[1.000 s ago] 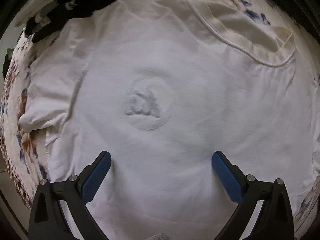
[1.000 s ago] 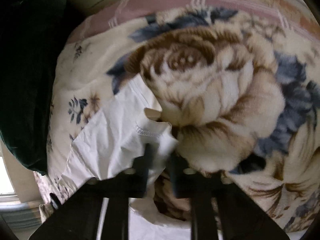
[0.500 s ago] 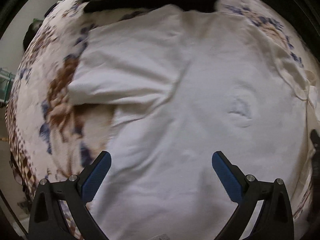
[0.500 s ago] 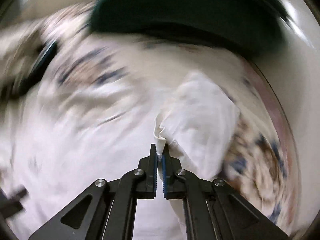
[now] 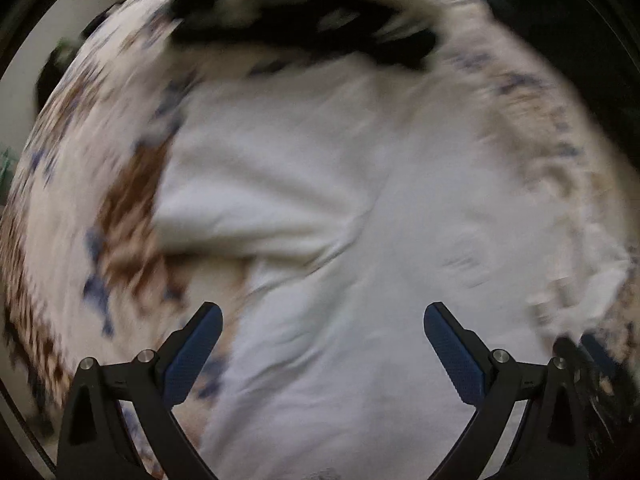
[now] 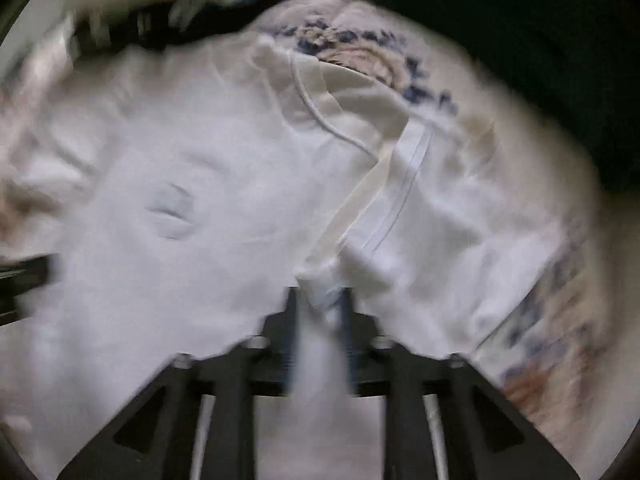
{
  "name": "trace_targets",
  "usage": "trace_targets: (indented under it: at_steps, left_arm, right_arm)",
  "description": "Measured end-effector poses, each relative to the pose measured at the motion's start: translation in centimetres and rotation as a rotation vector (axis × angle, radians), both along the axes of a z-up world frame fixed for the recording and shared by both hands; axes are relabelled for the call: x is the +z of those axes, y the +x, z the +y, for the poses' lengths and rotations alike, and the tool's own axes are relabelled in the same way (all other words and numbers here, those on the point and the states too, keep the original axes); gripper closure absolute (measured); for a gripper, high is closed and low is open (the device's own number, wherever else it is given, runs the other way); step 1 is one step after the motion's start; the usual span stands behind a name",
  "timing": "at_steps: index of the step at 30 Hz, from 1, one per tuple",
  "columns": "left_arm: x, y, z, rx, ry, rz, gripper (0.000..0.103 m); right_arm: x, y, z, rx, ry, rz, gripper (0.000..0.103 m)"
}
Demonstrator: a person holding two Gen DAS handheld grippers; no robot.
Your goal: Fold small clothes
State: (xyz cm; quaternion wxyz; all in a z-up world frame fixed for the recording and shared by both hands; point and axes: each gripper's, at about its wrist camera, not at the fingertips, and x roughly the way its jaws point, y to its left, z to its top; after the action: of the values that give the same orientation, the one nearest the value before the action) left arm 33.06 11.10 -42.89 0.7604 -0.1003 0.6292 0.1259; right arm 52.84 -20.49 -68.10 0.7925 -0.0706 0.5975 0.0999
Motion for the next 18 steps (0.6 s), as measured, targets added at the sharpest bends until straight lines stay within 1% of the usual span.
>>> trace_targets:
  at_steps: [1, 2, 3, 5, 6, 7, 8, 10, 11, 12, 13, 14, 15, 16, 18]
  left_arm:
    - [0.9, 0.9, -0.9, -0.032, -0.031, -0.025, 0.0]
    - [1.5, 1.9, -2.0, -0.063, -0.068, -0.043, 0.0]
    - [1.5, 3.1, -3.0, -0.088, -0.099, -0.052, 0.0]
    - [2.4, 5.2, -6.1, -0.136, -0.139, -0.065, 0.0]
    - [2.8, 6.7, -8.6, -0.159, -0.155, -0.061, 0.0]
    - [2.8, 8.0, -10.4, -0.186, -0.167, -0.059, 0.0]
    - [2.3, 8.8, -11.7, -0.203, -0.18, -0.052, 0.0]
    - [1.0, 10.7, -14.0, -0.247, -0.203, -0.04, 0.001]
    - [0.5, 12.1, -16.4, -0.259, -0.206, -0.042, 0.011]
    - [0.2, 12.7, -17.7, -0.277, -0.188, -0.041, 0.015]
    - [-0.8, 13.5, -18.7, -0.308, -0.16, -0.031, 0.027]
    - [-1.9, 14.2, -19.4, -0.345, -0.154, -0.021, 0.038]
    - [-2.2, 14.3, -19.7, -0.369, -0.14, -0.008, 0.071]
    - [-2.6, 14.1, -20.0, -0.402, -0.121, 0.006, 0.095]
    - [-2.2, 13.5, -19.3, -0.419, -0.084, -0.036, 0.1]
  right_arm:
    - [1.0, -0.3, -1.7, -0.056, 0.083, 0.021, 0.043]
    - [1.8, -0.7, -3.7, -0.116, 0.162, 0.037, 0.037]
    - [2.7, -1.2, -6.4, -0.208, 0.219, 0.042, 0.037]
    - [3.4, -1.7, -9.8, -0.329, 0.235, 0.057, 0.035]
    - [3.3, -2.0, -11.9, -0.394, 0.243, 0.069, 0.035]
    - [3.2, -2.2, -13.4, -0.439, 0.241, 0.073, 0.035]
    - [2.8, -2.4, -15.2, -0.486, 0.212, 0.072, 0.035]
    - [2.2, -1.7, -17.7, -0.543, 0.171, 0.081, 0.035]
    - [1.7, -1.8, -18.9, -0.575, 0.164, 0.082, 0.035]
    - [1.3, -1.7, -19.7, -0.597, 0.158, 0.086, 0.035]
    - [1.1, -1.4, -20.6, -0.613, 0.153, 0.092, 0.035]
    - [0.8, -1.4, -21.1, -0.632, 0.152, 0.097, 0.035]
    - [0.5, -1.4, -21.8, -0.649, 0.163, 0.101, 0.035]
    - [0.3, -1.4, -22.2, -0.661, 0.172, 0.105, 0.035]
    - [-0.1, -1.2, -22.9, -0.682, 0.183, 0.118, 0.035]
